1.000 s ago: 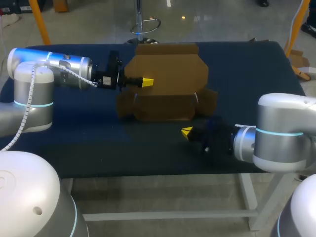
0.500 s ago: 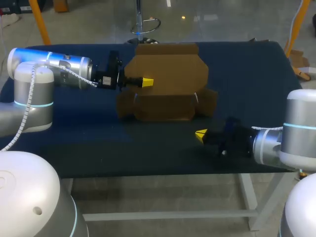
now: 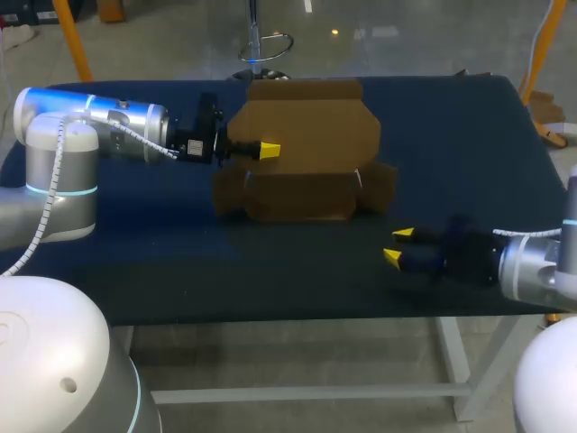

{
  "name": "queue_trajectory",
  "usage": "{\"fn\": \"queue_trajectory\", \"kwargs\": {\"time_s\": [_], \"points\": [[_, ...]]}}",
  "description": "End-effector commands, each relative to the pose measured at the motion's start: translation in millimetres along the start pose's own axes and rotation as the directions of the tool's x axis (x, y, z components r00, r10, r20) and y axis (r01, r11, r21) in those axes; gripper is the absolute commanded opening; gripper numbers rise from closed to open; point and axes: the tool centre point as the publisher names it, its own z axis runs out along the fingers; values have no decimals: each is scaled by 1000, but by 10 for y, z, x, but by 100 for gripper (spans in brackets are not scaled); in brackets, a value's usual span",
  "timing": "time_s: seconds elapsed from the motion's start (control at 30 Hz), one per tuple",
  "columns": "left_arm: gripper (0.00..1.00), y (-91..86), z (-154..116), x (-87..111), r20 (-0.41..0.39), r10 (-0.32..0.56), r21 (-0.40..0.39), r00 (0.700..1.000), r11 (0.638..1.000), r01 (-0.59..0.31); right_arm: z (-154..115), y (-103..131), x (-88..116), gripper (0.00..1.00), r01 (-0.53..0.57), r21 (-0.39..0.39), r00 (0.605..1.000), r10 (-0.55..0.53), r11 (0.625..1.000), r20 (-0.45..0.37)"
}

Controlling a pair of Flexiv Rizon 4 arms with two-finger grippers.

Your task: Assemble the packaging by folding the flat box into shape, placing the metal phone stand inside, and closing the box properly

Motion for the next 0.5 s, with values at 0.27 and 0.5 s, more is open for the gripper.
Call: {"fn": "queue_trajectory", "kwargs": {"time_s": [0.27, 0.5], "points": [[0, 21, 7, -2, 0, 0, -1, 1000, 1000, 0, -232, -7, -228, 100, 32, -2, 999, -32, 999, 30], [0, 21, 7, -2, 0, 0, -1, 1000, 1000, 0, -222, -46, -469, 100, 23, -14, 999, -23, 1000, 34]]}}
